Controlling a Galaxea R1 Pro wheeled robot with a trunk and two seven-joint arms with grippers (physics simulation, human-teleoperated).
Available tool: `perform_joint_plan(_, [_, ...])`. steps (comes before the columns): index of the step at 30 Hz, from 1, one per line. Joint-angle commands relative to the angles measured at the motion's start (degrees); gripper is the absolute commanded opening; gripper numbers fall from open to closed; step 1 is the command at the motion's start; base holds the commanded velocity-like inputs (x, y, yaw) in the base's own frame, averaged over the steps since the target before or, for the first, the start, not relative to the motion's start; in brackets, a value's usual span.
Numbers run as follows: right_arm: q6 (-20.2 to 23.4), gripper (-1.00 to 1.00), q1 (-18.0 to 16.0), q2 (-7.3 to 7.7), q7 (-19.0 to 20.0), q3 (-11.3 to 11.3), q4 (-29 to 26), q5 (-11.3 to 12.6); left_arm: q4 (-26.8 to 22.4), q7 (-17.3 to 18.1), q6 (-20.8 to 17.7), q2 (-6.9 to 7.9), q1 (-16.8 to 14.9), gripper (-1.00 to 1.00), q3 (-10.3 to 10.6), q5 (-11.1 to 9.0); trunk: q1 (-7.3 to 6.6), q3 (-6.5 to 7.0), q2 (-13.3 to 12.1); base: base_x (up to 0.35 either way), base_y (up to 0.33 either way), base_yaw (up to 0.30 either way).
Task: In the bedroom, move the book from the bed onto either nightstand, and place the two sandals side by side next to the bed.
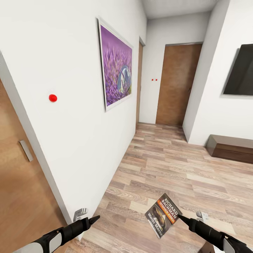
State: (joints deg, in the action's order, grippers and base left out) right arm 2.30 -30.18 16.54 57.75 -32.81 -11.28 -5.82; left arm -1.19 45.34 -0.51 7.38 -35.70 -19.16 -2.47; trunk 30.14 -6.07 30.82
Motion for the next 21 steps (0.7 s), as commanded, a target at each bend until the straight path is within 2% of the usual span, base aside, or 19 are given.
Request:
perform_joint_plan(1, [0.2,-1.0,-0.1,-0.02,0.3,-0.5,-0.1,-0.6,0.1,0.2,-0.1,0.01,-0.1,1.0,0.1,-0.3,0.03,-0.01,0.1,0.0,0.0,0.0])
perform_joint_plan(16, [0.2,-1.0,-0.1,-0.02,0.2,-0.5,0.0,-0.6,0.1,0.2,-0.1,0.0,-0.1,1.0,0.1,-0.3,0.03,0.66,0.1,0.002,0.0,0.0])
perform_joint_plan(21, [0.2,-1.0,-0.1,-0.02,0.2,-0.5,0.0,-0.6,0.1,0.2,-0.1,-0.12,0.0,1.0,0.1,-0.3,0.03,0.67,0.1,0.176,0.107,0.0])
